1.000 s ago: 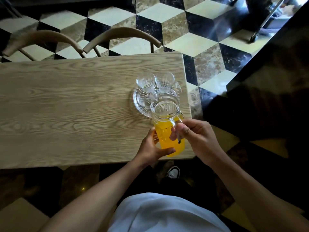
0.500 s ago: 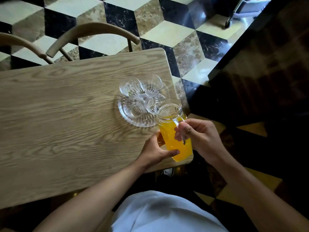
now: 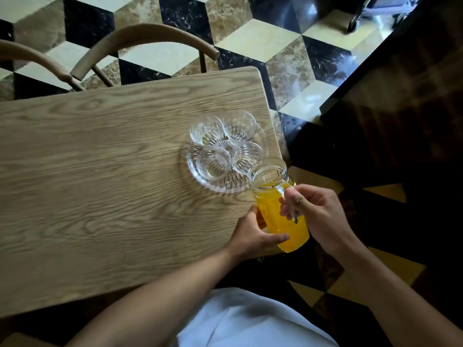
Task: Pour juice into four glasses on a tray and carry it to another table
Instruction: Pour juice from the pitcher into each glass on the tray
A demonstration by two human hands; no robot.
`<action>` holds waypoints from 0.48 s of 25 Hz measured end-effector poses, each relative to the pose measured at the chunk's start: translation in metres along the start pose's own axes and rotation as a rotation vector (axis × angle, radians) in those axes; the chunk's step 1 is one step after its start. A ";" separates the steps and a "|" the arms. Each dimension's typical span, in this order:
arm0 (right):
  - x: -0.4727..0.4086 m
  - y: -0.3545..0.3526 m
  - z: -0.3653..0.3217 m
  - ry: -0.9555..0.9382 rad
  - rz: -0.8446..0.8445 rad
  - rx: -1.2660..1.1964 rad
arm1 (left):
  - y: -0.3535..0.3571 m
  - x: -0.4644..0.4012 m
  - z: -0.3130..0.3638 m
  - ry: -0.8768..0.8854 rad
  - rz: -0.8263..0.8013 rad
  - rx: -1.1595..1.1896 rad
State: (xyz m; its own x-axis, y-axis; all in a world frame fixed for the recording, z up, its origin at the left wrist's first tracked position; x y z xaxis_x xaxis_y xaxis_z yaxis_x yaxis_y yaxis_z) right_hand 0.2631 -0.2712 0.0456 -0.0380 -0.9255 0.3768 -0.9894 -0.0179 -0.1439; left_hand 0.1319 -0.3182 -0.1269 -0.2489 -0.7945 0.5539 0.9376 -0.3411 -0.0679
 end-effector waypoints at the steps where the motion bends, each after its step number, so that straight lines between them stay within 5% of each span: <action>1: -0.001 0.000 0.000 0.007 0.010 0.002 | 0.001 0.000 0.000 0.003 0.001 -0.009; 12: -0.017 0.004 0.003 0.051 0.064 0.103 | 0.005 -0.012 0.000 -0.014 -0.061 0.153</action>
State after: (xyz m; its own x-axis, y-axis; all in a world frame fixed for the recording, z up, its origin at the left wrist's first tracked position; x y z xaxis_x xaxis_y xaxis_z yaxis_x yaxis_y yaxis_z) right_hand 0.2605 -0.2564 0.0358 -0.1105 -0.9056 0.4095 -0.9651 -0.0006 -0.2617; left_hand 0.1398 -0.3104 -0.1341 -0.3039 -0.7671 0.5650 0.9472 -0.3069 0.0928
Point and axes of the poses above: each hand's wrist, its own x-axis away from the middle knuckle, its own y-axis out of the palm, z = x × y, the point moved 6 cm from there along -x, towards the middle knuckle, and after that the axes turned 3 degrees about z, right-handed, at the moved point
